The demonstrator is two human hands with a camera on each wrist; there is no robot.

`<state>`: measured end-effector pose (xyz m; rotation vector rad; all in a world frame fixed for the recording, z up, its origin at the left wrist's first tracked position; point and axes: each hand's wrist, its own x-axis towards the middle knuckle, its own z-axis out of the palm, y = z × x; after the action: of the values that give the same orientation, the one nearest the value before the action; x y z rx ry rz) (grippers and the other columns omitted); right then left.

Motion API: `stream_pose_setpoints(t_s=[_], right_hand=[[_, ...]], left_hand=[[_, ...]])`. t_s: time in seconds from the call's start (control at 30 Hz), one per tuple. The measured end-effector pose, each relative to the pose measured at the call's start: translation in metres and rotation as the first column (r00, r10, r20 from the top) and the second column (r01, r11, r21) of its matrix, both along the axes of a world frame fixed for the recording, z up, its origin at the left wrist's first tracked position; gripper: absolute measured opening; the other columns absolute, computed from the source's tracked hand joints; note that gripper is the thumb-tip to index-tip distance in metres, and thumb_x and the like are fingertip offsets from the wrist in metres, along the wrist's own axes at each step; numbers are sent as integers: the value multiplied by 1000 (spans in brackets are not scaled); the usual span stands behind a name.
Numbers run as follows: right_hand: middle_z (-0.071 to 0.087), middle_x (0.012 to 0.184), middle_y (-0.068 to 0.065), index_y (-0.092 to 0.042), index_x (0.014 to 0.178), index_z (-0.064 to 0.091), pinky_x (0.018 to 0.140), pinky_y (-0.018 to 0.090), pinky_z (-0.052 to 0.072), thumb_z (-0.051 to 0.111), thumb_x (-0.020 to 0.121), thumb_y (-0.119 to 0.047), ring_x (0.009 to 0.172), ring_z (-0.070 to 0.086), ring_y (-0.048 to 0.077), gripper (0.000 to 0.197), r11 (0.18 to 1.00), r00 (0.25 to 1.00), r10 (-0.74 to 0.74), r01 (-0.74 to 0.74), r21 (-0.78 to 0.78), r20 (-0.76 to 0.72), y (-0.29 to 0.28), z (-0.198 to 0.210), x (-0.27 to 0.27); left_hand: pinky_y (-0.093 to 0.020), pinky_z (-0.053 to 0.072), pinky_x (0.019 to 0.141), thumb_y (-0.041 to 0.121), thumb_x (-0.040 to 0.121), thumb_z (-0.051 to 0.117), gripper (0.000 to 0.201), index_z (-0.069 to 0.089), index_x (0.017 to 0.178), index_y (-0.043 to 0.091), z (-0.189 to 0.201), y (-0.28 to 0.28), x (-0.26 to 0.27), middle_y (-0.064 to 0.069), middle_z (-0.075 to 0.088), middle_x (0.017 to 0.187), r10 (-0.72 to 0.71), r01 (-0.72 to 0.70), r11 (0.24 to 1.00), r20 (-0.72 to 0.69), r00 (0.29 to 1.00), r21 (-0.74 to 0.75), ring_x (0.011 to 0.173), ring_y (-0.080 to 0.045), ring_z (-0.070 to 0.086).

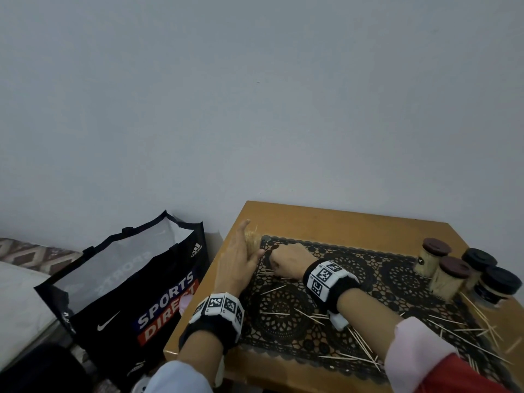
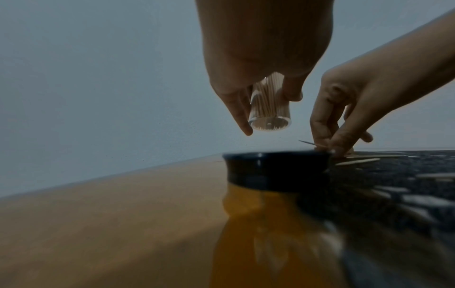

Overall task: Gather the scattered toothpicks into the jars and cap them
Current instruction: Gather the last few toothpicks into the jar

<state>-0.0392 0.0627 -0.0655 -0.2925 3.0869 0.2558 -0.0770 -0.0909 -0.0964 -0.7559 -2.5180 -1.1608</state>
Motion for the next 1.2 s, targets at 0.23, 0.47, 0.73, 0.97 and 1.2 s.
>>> stream_pose_setpoints(t_s=[0.23,0.47,0.73,0.97,1.2], right_hand=[[64,101,5,-14,98,61,72,35,45,46,94,-13,91,61,25,15,973,991,-136,135,-185,10,8,2,2],[63,84,0,-14,87,58,64,21,50,53,96,-9,73,60,12,12,111,899,-432,-19,-994,-65,7,39,-14],[63,88,-3,-12,92,64,77,20,47,57,95,-13,82,58,7,8,-41,930,-368,-43,-998,-25,-20,29,-11],[68,84,-3,-12,75,71,76,20,51,69,84,-4,77,61,5,11,41,963,-268,51,-998,38,-11,17,-3],[71,101,7,-9,99,71,81,23,54,70,87,-15,91,64,12,14,17,956,-286,-61,-998,-63,2,23,-3]], left_hand=[[-22,39,68,41,90,65,76,21,149,22,5,-1,5,-18,63,108,-23,23,1000,6,1000,1,82,-23,62],[-24,38,91,34,86,72,85,21,151,18,10,2,9,-6,58,130,-64,65,998,91,994,-13,117,-21,57],[-26,42,97,37,86,72,81,27,150,18,14,4,15,-3,55,136,-156,156,988,92,984,2,117,-12,53],[-37,46,101,36,85,73,81,25,149,23,6,5,8,2,57,134,-165,166,986,106,981,-4,119,-17,56],[-37,48,93,37,88,69,76,26,149,25,1,6,3,-4,60,128,-151,156,986,69,986,-65,109,-20,58]])
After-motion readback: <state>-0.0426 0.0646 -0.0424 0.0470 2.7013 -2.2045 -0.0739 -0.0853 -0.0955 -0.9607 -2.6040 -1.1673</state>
